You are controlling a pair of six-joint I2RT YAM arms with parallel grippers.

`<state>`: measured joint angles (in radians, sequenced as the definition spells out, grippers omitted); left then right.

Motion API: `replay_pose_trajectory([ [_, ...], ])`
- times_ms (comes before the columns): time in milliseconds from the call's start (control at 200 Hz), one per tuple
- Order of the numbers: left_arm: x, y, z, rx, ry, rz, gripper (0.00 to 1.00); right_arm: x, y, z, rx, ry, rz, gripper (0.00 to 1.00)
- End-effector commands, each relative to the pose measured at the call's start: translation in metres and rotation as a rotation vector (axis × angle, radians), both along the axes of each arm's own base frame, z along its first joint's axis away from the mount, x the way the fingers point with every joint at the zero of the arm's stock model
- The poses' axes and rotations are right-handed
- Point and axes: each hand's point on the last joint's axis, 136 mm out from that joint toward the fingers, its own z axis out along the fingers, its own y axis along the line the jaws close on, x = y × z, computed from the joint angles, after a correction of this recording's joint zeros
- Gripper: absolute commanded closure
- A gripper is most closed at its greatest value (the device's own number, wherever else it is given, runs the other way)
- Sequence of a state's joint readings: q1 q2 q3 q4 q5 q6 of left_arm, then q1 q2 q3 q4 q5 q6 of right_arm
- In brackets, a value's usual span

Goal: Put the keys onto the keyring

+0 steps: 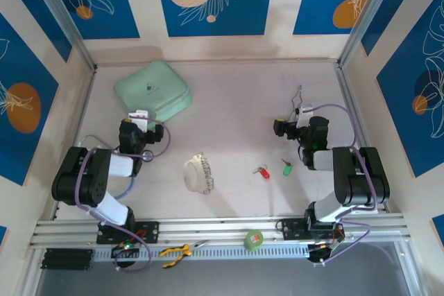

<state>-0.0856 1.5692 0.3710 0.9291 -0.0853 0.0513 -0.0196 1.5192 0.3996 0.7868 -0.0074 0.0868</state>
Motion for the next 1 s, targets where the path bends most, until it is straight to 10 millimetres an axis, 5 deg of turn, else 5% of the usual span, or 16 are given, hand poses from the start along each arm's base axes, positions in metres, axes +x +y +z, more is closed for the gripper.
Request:
replay_pose_trajectory([
  [0, -0.001, -0.004, 0.02, -0.013, -0.026, -0.043, 0.0, 0.001, 0.011, 0.025, 0.004, -0.036, 0.066, 0.03],
  [105, -0.001, -0.002, 0.047, -0.007, 0.003, -0.027, 0.0, -0.011, 0.028, 0.051, -0.014, -0.024, 0.123, 0.02],
  [230, -0.002, 0.002, 0.102, -0.053, -0.182, 0.008, 0.0, -0.024, 0.033, 0.083, 0.057, -0.049, 0.081, 0.03],
  [355, -0.007, -0.003, 0.13, -0.155, -0.22, -0.002, 0.0, -0.036, 0.023, 0.089, 0.222, 0.07, -0.058, 0.06],
  [520, -0.015, -0.016, 0.139, -0.398, -0.199, -0.023, 0.0, -0.063, 0.053, 0.069, 0.425, 0.329, -0.057, 0.18],
  [675, -0.017, -0.047, 0.144, -0.585, -0.101, -0.144, 0.03, -0.095, 0.101, 0.059, 0.338, 0.428, 0.061, 0.23],
  [855, -0.039, -0.086, 0.129, -0.693, 0.032, -0.221, 0.05, -0.133, 0.147, 0.043, 0.3, 0.536, 0.175, 0.24],
  [995, -0.072, -0.111, 0.094, -0.573, 0.166, -0.247, 0.05, -0.154, 0.177, 0.038, 0.244, 0.566, 0.32, 0.22],
])
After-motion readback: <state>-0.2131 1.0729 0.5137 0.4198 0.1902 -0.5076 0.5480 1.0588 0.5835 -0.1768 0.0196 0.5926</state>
